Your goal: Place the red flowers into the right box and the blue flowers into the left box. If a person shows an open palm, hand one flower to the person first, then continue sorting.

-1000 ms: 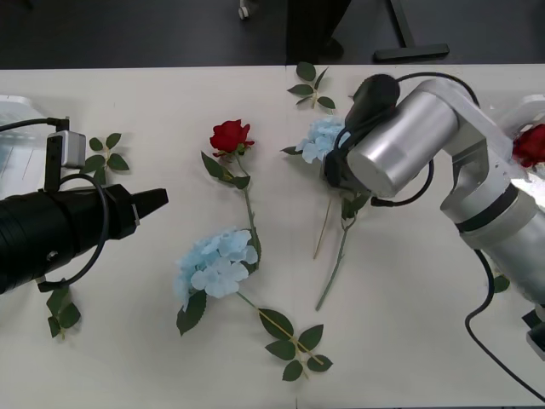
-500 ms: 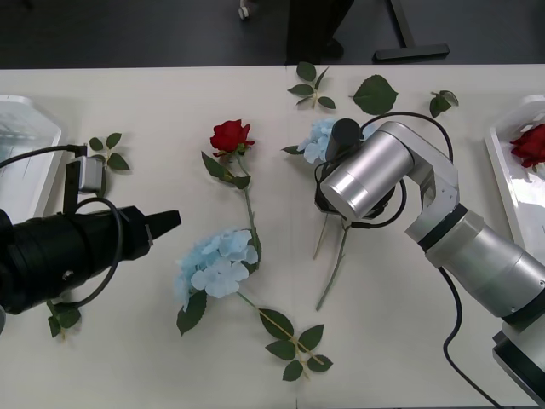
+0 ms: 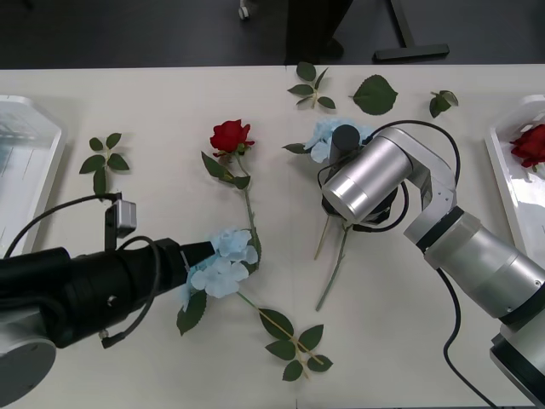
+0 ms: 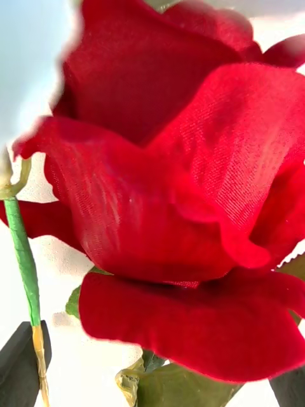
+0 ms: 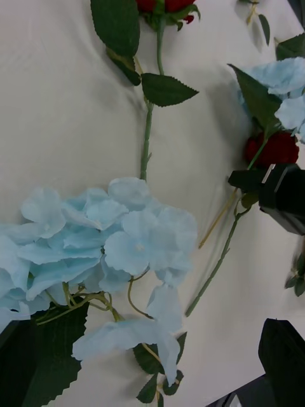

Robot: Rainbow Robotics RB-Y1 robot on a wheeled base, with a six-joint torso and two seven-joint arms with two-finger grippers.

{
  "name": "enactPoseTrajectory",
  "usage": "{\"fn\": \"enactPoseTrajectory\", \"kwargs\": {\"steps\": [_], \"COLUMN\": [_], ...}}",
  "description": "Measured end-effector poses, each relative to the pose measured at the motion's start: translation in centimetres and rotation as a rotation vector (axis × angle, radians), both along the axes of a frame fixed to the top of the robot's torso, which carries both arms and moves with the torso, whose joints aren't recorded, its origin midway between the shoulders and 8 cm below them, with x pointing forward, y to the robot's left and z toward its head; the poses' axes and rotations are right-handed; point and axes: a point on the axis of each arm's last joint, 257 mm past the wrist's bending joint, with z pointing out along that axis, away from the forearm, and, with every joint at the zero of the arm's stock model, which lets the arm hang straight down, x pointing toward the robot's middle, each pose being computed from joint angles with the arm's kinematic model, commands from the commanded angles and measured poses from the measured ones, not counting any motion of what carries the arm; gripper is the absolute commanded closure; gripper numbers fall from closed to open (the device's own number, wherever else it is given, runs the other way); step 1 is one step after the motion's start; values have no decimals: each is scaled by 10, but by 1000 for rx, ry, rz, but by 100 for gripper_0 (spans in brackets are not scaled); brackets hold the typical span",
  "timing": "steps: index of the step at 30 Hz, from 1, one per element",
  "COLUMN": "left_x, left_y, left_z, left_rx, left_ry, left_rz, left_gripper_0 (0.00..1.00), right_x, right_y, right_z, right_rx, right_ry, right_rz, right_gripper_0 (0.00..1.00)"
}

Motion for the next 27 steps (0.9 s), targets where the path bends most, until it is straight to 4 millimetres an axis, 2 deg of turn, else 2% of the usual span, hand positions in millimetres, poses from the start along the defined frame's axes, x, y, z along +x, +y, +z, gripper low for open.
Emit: {"fn": "enactPoseTrajectory", "kwargs": {"steps": [5,6,8,9,12,22,27], "left_x": [-14,-17,-24,-27,-34,-63,-56], "left_y": [-11,-15,-23,-27,-41,-57,-62], "left_z": [-25,-29,-37,-39,-44,-82,-109], "left_rx": [-3,-12,-29,-26,-18,66,96], "left_ry": [62,78,103,103,95,201,243], "left_rz": [48,62,80,81,62,141,176], "left_gripper_0": [0,0,0,0,0,0,0], "right_x": [2,3,6,7,7,5,1], "right_y": [-4,-5,-4,-3,-1,0,4], "right_z": [-6,-8,-9,-9,-9,-12,-13], "right_rx": [0,1,7,11,15,24,68], "right_ry": [1,0,-8,-12,-12,-3,17], "right_rz": [-7,-8,-6,-4,-2,-10,-40], "right_gripper_0": [5,7,24,39,100,100,100]}}
